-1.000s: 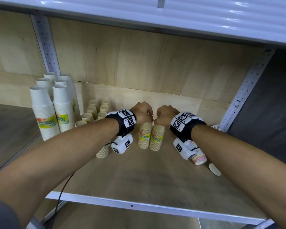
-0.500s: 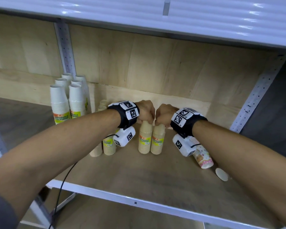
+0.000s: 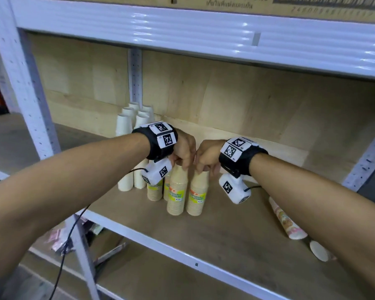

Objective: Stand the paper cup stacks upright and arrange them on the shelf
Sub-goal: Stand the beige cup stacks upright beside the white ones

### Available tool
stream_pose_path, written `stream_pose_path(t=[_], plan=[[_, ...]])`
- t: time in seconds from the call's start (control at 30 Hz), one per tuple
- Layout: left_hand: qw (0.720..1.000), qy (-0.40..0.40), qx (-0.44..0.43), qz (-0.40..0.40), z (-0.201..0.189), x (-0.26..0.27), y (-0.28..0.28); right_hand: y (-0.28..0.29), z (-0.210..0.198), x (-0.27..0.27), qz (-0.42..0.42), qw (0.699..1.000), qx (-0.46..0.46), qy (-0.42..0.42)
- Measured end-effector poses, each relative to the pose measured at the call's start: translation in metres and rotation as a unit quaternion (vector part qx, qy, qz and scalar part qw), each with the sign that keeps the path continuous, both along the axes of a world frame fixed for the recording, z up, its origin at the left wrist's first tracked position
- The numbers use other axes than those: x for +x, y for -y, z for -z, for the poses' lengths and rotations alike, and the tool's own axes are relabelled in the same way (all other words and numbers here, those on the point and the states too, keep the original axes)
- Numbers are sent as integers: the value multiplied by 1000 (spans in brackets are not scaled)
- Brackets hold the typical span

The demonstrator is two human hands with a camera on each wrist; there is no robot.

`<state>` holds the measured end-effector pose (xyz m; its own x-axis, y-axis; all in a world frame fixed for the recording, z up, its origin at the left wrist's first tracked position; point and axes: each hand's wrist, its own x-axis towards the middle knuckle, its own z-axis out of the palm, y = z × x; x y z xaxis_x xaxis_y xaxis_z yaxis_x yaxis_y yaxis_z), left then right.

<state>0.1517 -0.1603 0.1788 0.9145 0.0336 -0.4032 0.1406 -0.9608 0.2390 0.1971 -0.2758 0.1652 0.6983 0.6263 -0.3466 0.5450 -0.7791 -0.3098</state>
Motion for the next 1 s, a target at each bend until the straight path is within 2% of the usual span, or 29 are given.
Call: stream_pose_path(t=[0.13, 0.3, 0.5, 1.0], plan=[[999, -11, 28, -19, -4, -22, -21, -20, 0, -17, -22, 999, 30, -16], [998, -6, -1, -55, 3, -38, -50, -41, 7, -31, -31, 997, 70, -17], [997, 20, -15, -75, 13, -47, -68, -63, 12, -40, -55, 996, 64, -4], [997, 22, -37, -64, 32, -45, -85, -69, 16, -42, -58, 997, 53, 14]])
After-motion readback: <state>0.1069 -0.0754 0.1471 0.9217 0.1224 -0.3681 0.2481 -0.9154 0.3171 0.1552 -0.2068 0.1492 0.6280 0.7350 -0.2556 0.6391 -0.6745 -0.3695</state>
